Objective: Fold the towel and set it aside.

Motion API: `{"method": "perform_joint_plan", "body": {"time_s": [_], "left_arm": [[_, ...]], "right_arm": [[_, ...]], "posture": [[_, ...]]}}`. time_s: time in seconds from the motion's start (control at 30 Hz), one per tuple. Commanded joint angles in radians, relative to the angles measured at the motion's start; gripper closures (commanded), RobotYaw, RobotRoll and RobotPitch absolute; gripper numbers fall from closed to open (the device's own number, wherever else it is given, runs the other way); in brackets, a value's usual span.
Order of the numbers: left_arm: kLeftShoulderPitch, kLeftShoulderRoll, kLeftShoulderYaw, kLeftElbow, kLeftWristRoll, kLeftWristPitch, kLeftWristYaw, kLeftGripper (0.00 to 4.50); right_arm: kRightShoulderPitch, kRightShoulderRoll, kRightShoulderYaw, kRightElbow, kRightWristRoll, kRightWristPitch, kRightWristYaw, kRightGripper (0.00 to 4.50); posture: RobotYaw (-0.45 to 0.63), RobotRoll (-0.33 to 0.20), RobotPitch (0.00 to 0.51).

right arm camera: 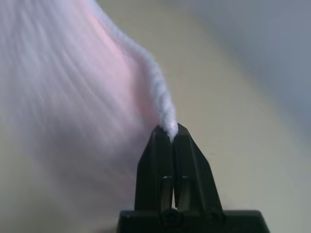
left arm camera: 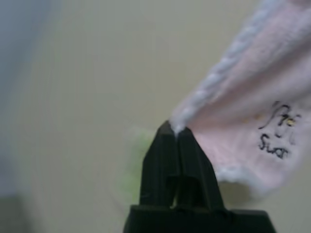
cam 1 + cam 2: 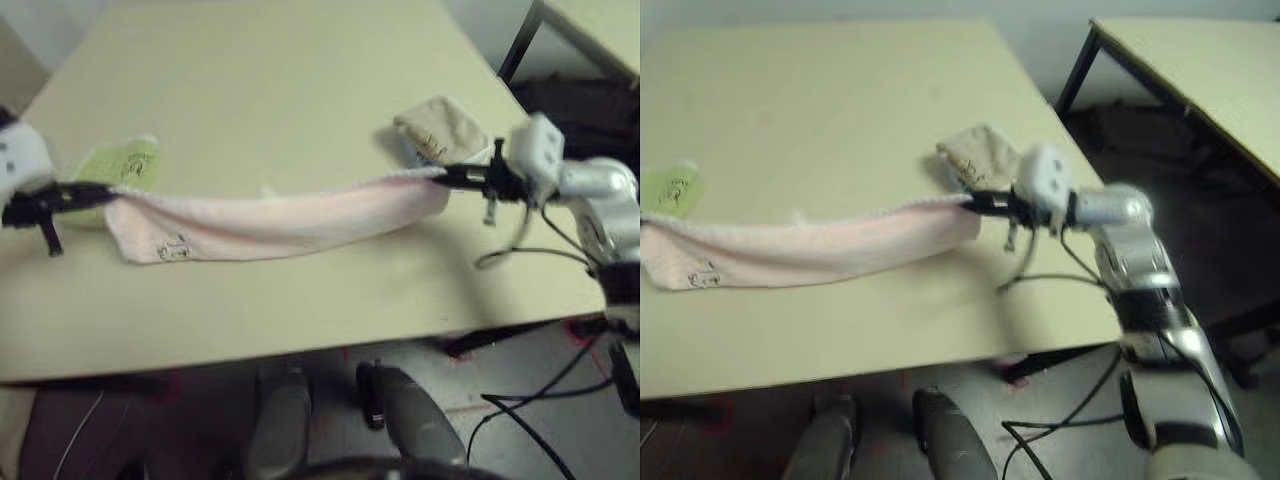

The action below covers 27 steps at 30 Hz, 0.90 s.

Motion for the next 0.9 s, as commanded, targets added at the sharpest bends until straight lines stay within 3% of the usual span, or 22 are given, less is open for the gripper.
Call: {"method": "perform_joint_plan", "body": {"time_s": [0.03,0.2,0.33,0.53,0.67,0.8,0.9], "left_arm": [[-0.134,0.002,-0.122,0.172,0.201,-0.023,0.215,4.49],[-0.242,0.004,-0.198,0.240,0.304,-0.055,0.359,4.49],[-0.149,0.024,-0.177,0.251,0.266,-0.118,0.308,4.49],[0.093,0.055,-0.098,0.239,0.153,-0.194,0.210,4.49],[0.363,0.043,-0.005,0.203,0.014,-0.286,0.090,4.49],[0.576,0.024,0.071,0.111,-0.104,-0.328,0.013,4.49],[0.793,0.005,0.133,0.007,-0.197,-0.353,-0.027,4.49]], "right_arm": [[-0.105,-0.021,0.001,0.226,-0.133,-0.137,-0.186,4.50],[-0.145,-0.037,-0.024,0.306,-0.187,-0.245,-0.275,4.50],[0.025,-0.031,-0.037,0.242,-0.150,-0.344,-0.148,4.50],[0.379,-0.014,-0.041,-0.040,-0.078,-0.378,-0.031,4.50],[0.671,-0.028,-0.009,-0.288,-0.060,-0.399,0.009,4.50],[0.824,-0.051,-0.005,-0.428,-0.050,-0.383,0.030,4.50],[0.914,-0.074,-0.004,-0.493,-0.047,-0.375,0.032,4.50]], "posture": [[-0.02,0.000,0.182],[-0.04,0.000,0.184],[-0.05,0.000,0.191],[-0.05,0.000,0.200],[-0.02,0.000,0.205],[-0.02,0.000,0.207],[-0.01,0.000,0.208]]}}
